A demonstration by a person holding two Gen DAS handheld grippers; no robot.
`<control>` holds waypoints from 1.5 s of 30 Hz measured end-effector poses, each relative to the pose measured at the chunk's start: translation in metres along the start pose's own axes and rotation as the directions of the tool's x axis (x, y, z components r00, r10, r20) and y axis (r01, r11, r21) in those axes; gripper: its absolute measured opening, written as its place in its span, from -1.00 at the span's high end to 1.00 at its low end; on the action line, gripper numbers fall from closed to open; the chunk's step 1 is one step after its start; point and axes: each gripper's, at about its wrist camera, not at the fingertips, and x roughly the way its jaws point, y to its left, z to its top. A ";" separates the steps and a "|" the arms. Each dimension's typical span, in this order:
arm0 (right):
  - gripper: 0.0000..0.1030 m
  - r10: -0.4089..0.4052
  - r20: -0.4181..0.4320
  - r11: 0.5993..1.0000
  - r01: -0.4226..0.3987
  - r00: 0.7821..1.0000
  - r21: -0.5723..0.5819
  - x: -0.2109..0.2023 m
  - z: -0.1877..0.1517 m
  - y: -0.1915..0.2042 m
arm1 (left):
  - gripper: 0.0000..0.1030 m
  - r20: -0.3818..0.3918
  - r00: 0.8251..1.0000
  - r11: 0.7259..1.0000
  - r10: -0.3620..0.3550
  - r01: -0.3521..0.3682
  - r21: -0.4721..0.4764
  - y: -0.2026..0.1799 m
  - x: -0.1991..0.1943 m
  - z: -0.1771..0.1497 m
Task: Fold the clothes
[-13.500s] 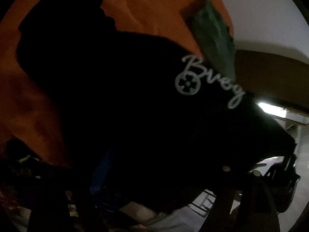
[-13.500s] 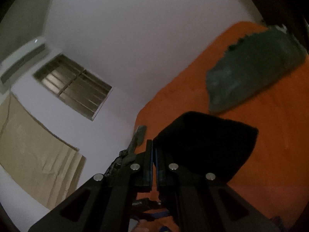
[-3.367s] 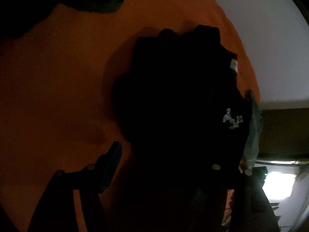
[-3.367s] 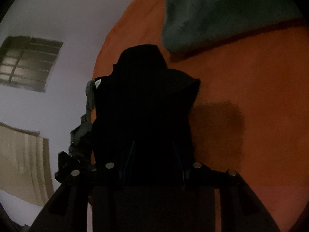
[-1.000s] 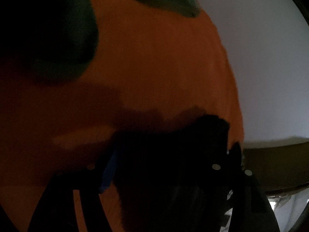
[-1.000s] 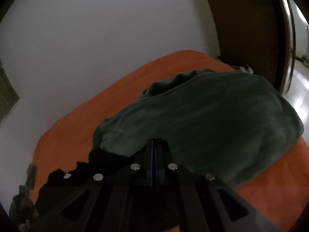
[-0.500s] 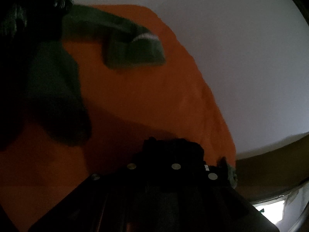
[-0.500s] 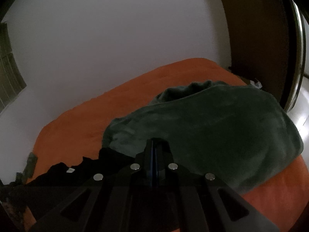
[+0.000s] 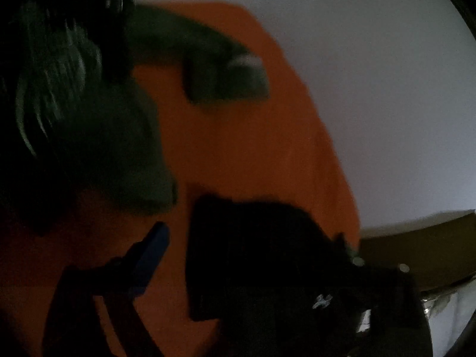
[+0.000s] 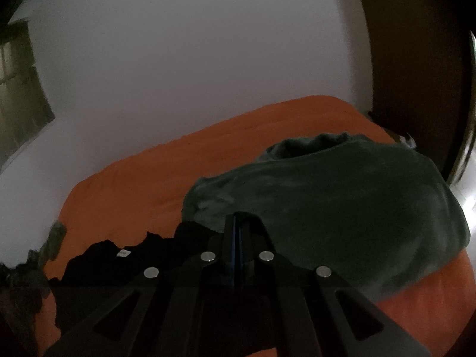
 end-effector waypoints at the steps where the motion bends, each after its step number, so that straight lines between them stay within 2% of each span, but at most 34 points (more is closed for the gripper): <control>1: 0.99 0.001 -0.006 1.000 -0.001 1.000 0.006 -0.001 -0.001 -0.001 | -0.80 -0.024 1.000 1.000 0.013 -0.013 0.007 -0.001 0.011 -0.006; 3: 0.99 0.000 -0.014 1.000 0.000 1.000 0.006 -0.001 -0.003 -0.002 | -0.80 -0.076 0.995 0.998 0.058 -0.056 0.028 -0.002 0.036 -0.014; 6: 0.99 0.002 -0.023 1.000 -0.001 1.000 0.005 -0.002 -0.006 -0.003 | -0.80 -0.142 0.978 0.988 0.153 -0.150 0.037 0.003 0.079 -0.016; 9: 0.98 0.001 -0.042 1.000 -0.001 0.999 0.004 -0.002 -0.009 -0.004 | -0.80 -0.119 0.981 0.989 0.151 -0.151 0.012 0.008 0.098 -0.011; 13: 0.98 0.009 -0.075 1.000 -0.010 0.997 -0.014 0.002 -0.017 -0.002 | -0.80 -0.072 0.980 0.981 0.183 -0.177 0.080 -0.001 0.112 -0.003; 14: 0.98 0.009 -0.083 1.000 -0.011 0.996 -0.023 0.003 -0.019 -0.001 | -0.80 -0.064 0.985 0.984 0.162 -0.156 0.092 -0.002 0.114 -0.003; 15: 0.98 0.006 -0.091 0.999 -0.009 0.996 -0.032 0.004 -0.022 -0.001 | -0.79 -0.046 0.993 0.991 0.106 -0.101 0.093 -0.001 0.114 -0.006; 16: 0.98 0.004 -0.095 0.999 -0.008 0.996 -0.036 0.005 -0.024 0.000 | -0.56 -0.029 0.999 0.996 0.039 -0.036 0.082 0.001 0.111 -0.008; 17: 0.98 0.003 -0.099 0.999 -0.006 0.995 -0.039 0.006 -0.025 0.000 | -0.15 -0.009 1.000 0.997 0.015 -0.014 0.072 0.003 0.106 -0.011; 18: 0.98 0.002 -0.103 0.999 -0.006 0.995 -0.035 0.007 -0.026 -0.001 | 1.00 0.005 0.999 0.997 0.043 -0.043 0.070 0.004 0.101 -0.013; 19: 0.98 0.002 -0.107 1.000 -0.005 0.994 -0.030 0.008 -0.028 -0.001 | 0.91 0.037 0.996 0.995 0.082 -0.084 0.059 0.007 0.095 -0.012; 20: 0.98 0.001 -0.109 1.000 -0.004 0.994 -0.026 0.009 -0.028 -0.002 | 0.91 0.068 0.991 0.991 0.118 -0.122 0.047 0.009 0.087 -0.011; 23: 0.98 0.003 -0.110 1.000 -0.005 0.994 -0.019 0.010 -0.026 -0.004 | 0.91 0.153 0.984 0.996 0.093 -0.094 0.001 0.020 0.045 -0.016; 26: 0.98 -0.003 -0.109 1.000 0.000 0.994 -0.027 0.010 -0.024 -0.005 | 0.92 0.163 0.980 0.993 0.115 -0.113 -0.021 0.033 0.015 -0.013; 28: 0.98 -0.005 -0.109 1.000 0.001 0.994 -0.030 0.011 -0.023 -0.006 | 0.92 0.170 0.981 0.996 0.091 -0.087 -0.035 0.037 -0.003 -0.018; 30: 0.98 -0.015 -0.111 1.000 0.012 0.994 -0.029 0.012 -0.023 -0.007 | 0.91 0.143 0.987 0.997 0.070 -0.065 -0.037 0.039 -0.001 -0.016; 32: 0.98 -0.014 -0.117 1.000 0.013 0.993 -0.013 0.014 -0.023 -0.010 | 0.83 0.085 0.996 0.998 0.005 0.000 -0.065 0.041 -0.003 -0.017; 33: 0.98 -0.012 -0.120 1.000 0.012 0.993 -0.003 0.016 -0.023 -0.012 | 0.42 0.063 0.998 0.997 -0.005 0.010 -0.076 0.040 -0.001 -0.018; 34: 0.98 -0.010 -0.123 1.000 0.011 0.992 0.007 0.017 -0.023 -0.014 | -0.44 0.056 0.998 0.998 0.017 -0.013 -0.068 0.034 0.008 -0.020; 35: 0.98 -0.007 -0.125 1.000 0.009 0.992 0.013 0.017 -0.024 -0.014 | -0.79 0.049 0.998 0.998 0.038 -0.035 -0.061 0.028 0.017 -0.022; 36: 0.98 -0.003 -0.127 1.000 0.006 0.992 0.019 0.016 -0.025 -0.014 | -0.87 0.044 0.997 0.997 0.059 -0.057 -0.052 0.022 0.025 -0.024; 39: 0.96 0.005 -0.134 1.000 -0.001 0.991 0.029 0.014 -0.028 -0.014 | -0.87 0.020 0.997 0.997 0.071 -0.071 -0.011 0.011 0.045 -0.029; 41: 0.81 0.010 -0.146 0.999 -0.005 0.989 0.034 0.010 -0.031 -0.015 | -0.87 -0.003 0.996 0.996 0.088 -0.088 0.019 0.006 0.060 -0.032; 42: 0.53 0.015 -0.150 0.999 -0.008 0.989 0.042 0.008 -0.034 -0.017 | -0.87 -0.017 0.994 0.994 0.106 -0.105 0.034 0.005 0.066 -0.033; 43: -0.02 0.018 -0.146 0.999 -0.011 0.989 0.051 0.004 -0.036 -0.019 | -0.87 -0.032 0.992 0.991 0.123 -0.122 0.049 0.005 0.073 -0.035; 45: -0.38 0.029 -0.117 0.996 -0.018 0.993 0.089 -0.008 -0.042 -0.030 | -0.87 -0.056 0.991 0.992 0.126 -0.124 0.040 0.009 0.080 -0.038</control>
